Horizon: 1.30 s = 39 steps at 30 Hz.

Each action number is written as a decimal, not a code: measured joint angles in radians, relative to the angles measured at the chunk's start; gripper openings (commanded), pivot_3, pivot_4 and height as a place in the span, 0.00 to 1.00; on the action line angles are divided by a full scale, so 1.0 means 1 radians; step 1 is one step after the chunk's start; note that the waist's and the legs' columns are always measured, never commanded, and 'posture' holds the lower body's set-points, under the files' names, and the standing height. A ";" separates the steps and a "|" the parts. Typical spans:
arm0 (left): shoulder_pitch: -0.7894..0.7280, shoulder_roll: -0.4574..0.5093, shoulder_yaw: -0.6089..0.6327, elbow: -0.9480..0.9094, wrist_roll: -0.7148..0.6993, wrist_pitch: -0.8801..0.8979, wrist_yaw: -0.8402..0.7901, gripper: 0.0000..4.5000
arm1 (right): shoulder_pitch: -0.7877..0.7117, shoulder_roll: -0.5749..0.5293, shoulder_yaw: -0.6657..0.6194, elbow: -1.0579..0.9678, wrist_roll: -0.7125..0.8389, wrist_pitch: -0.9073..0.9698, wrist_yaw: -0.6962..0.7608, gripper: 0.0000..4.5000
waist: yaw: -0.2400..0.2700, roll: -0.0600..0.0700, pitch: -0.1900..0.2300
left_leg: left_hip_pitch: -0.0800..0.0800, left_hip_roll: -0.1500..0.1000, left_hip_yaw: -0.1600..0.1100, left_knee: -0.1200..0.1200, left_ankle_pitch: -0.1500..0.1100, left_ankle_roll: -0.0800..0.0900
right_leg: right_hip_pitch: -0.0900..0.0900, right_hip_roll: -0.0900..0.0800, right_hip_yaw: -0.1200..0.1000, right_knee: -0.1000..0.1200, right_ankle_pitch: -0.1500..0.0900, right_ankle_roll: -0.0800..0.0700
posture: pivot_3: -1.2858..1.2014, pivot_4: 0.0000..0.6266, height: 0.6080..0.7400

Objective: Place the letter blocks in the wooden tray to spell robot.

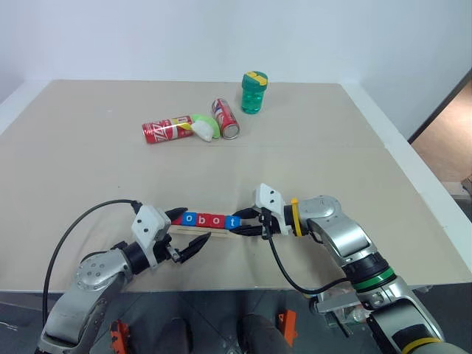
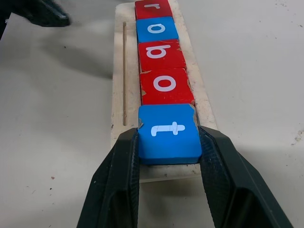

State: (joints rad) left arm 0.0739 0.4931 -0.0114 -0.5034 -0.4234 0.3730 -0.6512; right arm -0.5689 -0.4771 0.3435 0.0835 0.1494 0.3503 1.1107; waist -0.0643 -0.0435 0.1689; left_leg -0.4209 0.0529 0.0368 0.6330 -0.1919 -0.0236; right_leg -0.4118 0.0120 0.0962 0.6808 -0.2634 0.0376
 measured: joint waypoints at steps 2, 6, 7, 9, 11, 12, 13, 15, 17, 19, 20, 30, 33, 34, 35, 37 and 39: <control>0.001 0.010 0.000 -0.007 -0.007 0.001 -0.016 1.00 | -0.001 0.004 0.002 0.005 -0.003 -0.004 0.001 0.27 | 0.000 0.000 0.000 | 0.000 0.000 0.000 0.000 0.000 0.000 | 0.000 0.000 0.000 0.000 0.000 0.000 | 0.52 0.24 1.00; 0.001 0.027 0.000 -0.011 -0.009 0.001 -0.032 1.00 | -0.011 0.010 0.003 0.022 -0.007 -0.012 0.006 0.27 | 0.000 0.000 0.000 | 0.001 0.001 0.000 0.000 0.000 0.000 | 0.000 0.000 0.000 0.000 0.000 -0.001 | 0.52 0.24 1.00; 0.001 0.027 0.000 -0.011 -0.009 0.001 -0.033 1.00 | -0.014 0.012 0.003 0.028 -0.007 -0.012 0.008 0.27 | 0.000 0.000 0.000 | 0.001 0.001 0.000 0.000 0.000 0.000 | 0.000 0.000 0.000 0.000 0.000 -0.001 | 0.52 0.24 1.00; 0.002 0.027 0.000 -0.011 -0.009 0.001 -0.033 1.00 | -0.020 0.016 0.003 0.041 -0.008 -0.019 0.008 0.27 | -0.001 0.000 0.000 | 0.001 0.001 0.000 0.001 0.000 0.000 | 0.000 0.000 0.000 0.000 0.001 -0.001 | 0.52 0.24 1.00; 0.004 0.027 0.000 -0.011 -0.008 0.000 -0.032 1.00 | -0.024 0.021 0.003 0.053 -0.008 -0.026 0.006 0.27 | -0.003 0.000 0.000 | 0.001 0.001 0.000 0.001 0.000 0.000 | 0.001 0.001 0.000 0.000 0.001 -0.001 | 0.52 0.24 1.00; 0.004 0.027 -0.001 -0.011 -0.008 0.000 -0.032 1.00 | -0.026 0.022 0.003 0.058 -0.008 -0.029 0.005 0.27 | -0.004 0.000 0.000 | 0.001 0.001 0.000 0.001 0.000 0.000 | 0.001 0.001 0.000 0.000 0.001 -0.001 | 0.52 0.24 1.00; 0.004 0.027 -0.003 -0.012 -0.007 -0.001 -0.032 1.00 | -0.027 0.022 0.003 0.061 -0.008 -0.030 0.004 0.27 | -0.004 0.000 0.000 | 0.001 0.001 0.000 0.001 0.000 0.000 | 0.001 0.001 0.000 0.000 0.001 -0.001 | 0.52 0.24 1.00; 0.007 0.027 -0.007 -0.013 -0.007 -0.002 -0.032 1.00 | -0.028 0.022 0.003 0.063 -0.008 -0.032 0.004 0.27 | -0.004 0.000 0.000 | 0.001 0.001 0.000 0.001 0.000 0.000 | 0.001 0.001 0.000 0.000 0.001 -0.001 | 0.52 0.24 1.00; 0.007 0.027 -0.012 -0.014 -0.007 -0.003 -0.034 1.00 | -0.028 0.022 0.003 0.063 -0.008 -0.031 0.005 0.38 | -0.004 0.000 0.000 | 0.001 0.001 0.000 0.001 0.000 0.000 | 0.001 0.001 0.000 0.000 0.001 -0.001 | 0.52 0.24 1.00; 0.008 0.031 -0.015 -0.014 -0.007 -0.004 -0.039 1.00 | -0.030 0.022 0.003 0.063 -0.008 -0.026 0.007 0.56 | -0.004 0.000 0.000 | 0.001 0.001 0.000 0.001 0.000 0.000 | 0.001 0.001 0.000 0.000 0.001 -0.001 | 0.52 0.24 1.00; 0.008 0.033 -0.015 -0.014 -0.007 -0.005 -0.042 1.00 | -0.032 0.022 0.003 0.063 -0.008 -0.022 0.008 0.63 | -0.004 0.000 0.000 | 0.001 0.001 0.000 0.001 0.000 0.000 | 0.001 0.001 0.000 0.000 0.001 -0.001 | 0.52 0.24 1.00; 0.007 0.037 -0.004 -0.014 -0.009 -0.005 -0.055 1.00 | -0.031 0.020 -0.018 0.051 0.007 0.040 -0.007 0.99 | -0.004 0.000 0.000 | 0.000 0.001 0.000 0.001 0.000 0.000 | 0.000 0.000 0.000 0.000 0.000 -0.001 | 0.52 0.24 1.00; 0.007 0.064 0.078 0.025 -0.019 -0.009 -0.056 1.00 | -0.022 0.006 -0.107 0.002 0.056 0.101 -0.051 0.99 | -0.004 0.000 0.000 | -0.001 0.001 -0.001 0.001 0.000 0.000 | -0.001 0.001 -0.001 0.000 0.000 -0.001 | 0.52 0.24 1.00; 0.005 0.076 0.113 0.051 -0.019 -0.010 -0.054 1.00 | -0.016 -0.005 -0.144 -0.014 0.073 0.121 -0.067 0.99 | -0.004 0.000 0.000 | -0.001 0.001 -0.001 0.001 0.000 0.000 | 0.000 0.001 -0.001 0.000 0.000 -0.001 | 0.52 0.24 1.00; -0.001 0.084 0.155 0.085 -0.018 -0.012 -0.049 1.00 | -0.008 -0.021 -0.186 -0.026 0.093 0.147 -0.084 0.99 | -0.003 0.000 0.000 | -0.001 0.001 -0.001 0.001 0.000 0.000 | 0.000 0.000 -0.002 0.000 0.000 -0.001 | 0.52 0.24 1.00; -0.015 0.105 0.225 0.151 -0.016 -0.020 -0.030 1.00 | 0.023 -0.058 -0.265 -0.036 0.125 0.178 -0.108 0.99 | -0.001 0.000 0.000 | -0.001 0.000 -0.001 0.001 0.000 0.000 | 0.000 0.000 -0.002 0.000 0.000 -0.001 | 0.52 0.24 1.00; -0.026 0.125 0.283 0.209 -0.011 -0.024 -0.019 1.00 | 0.058 -0.090 -0.323 -0.036 0.141 0.180 -0.127 0.99 | 0.001 0.000 0.000 | -0.001 -0.001 -0.001 0.000 0.000 0.000 | 0.000 -0.001 -0.002 0.000 -0.001 0.000 | 0.52 0.24 1.00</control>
State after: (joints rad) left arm 0.0478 0.6183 0.2720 -0.2949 -0.4341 0.3485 -0.6702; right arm -0.5105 -0.5671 0.0205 0.0477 0.2902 0.5300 0.9838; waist -0.0636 -0.0437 0.1692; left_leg -0.4221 0.0522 0.0361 0.6333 -0.1920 -0.0236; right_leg -0.4123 0.0109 0.0947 0.6806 -0.2643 0.0373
